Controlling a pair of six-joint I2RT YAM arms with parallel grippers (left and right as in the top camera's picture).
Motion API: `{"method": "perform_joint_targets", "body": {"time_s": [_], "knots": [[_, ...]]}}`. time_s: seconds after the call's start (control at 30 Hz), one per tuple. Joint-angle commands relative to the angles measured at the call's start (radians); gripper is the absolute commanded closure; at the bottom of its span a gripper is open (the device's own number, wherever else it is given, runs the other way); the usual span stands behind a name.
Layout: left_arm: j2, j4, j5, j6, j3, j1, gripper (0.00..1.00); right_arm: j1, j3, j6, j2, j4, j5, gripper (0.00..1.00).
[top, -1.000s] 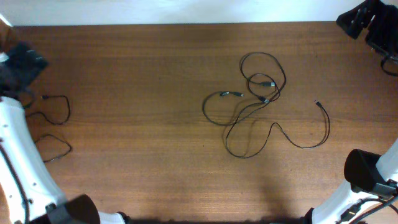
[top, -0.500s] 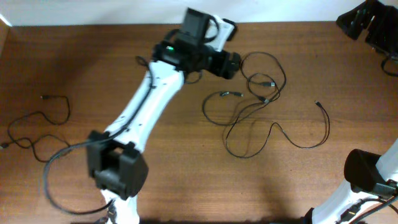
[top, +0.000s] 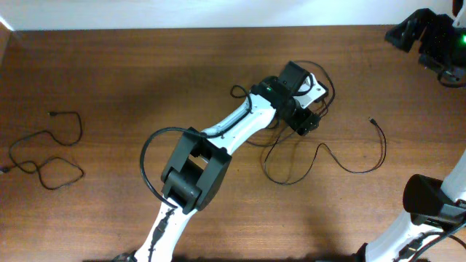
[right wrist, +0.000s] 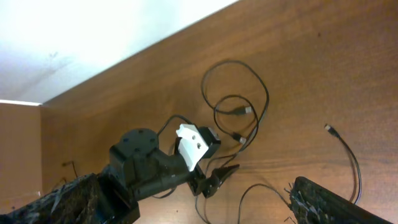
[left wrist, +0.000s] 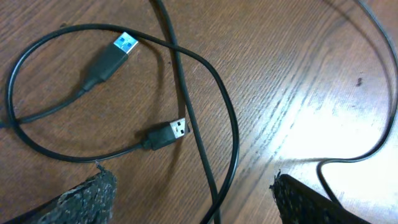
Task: Untangle cables
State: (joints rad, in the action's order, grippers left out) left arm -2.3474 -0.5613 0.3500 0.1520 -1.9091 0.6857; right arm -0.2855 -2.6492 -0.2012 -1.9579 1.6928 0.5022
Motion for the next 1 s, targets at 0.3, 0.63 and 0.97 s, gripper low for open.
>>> {"method": "perform_joint_targets", "body": {"time_s": [0.3, 0.63, 0.97], "knots": [[-0.082, 0.063, -0.101, 0.022, -0.004, 0.002, 0.83, 0.005, 0.015, 0.064, 0.004, 0.006, -0.029, 0.00], [0.017, -0.379, -0.108, -0.016, -0.422, -0.104, 1.00, 0.005, 0.015, 0.067, 0.004, 0.006, -0.048, 0.00], [0.297, -0.531, -0.111, -0.016, -0.848, -0.203, 1.00, 0.005, 0.029, 0.067, 0.004, 0.006, -0.069, 0.01]]}}
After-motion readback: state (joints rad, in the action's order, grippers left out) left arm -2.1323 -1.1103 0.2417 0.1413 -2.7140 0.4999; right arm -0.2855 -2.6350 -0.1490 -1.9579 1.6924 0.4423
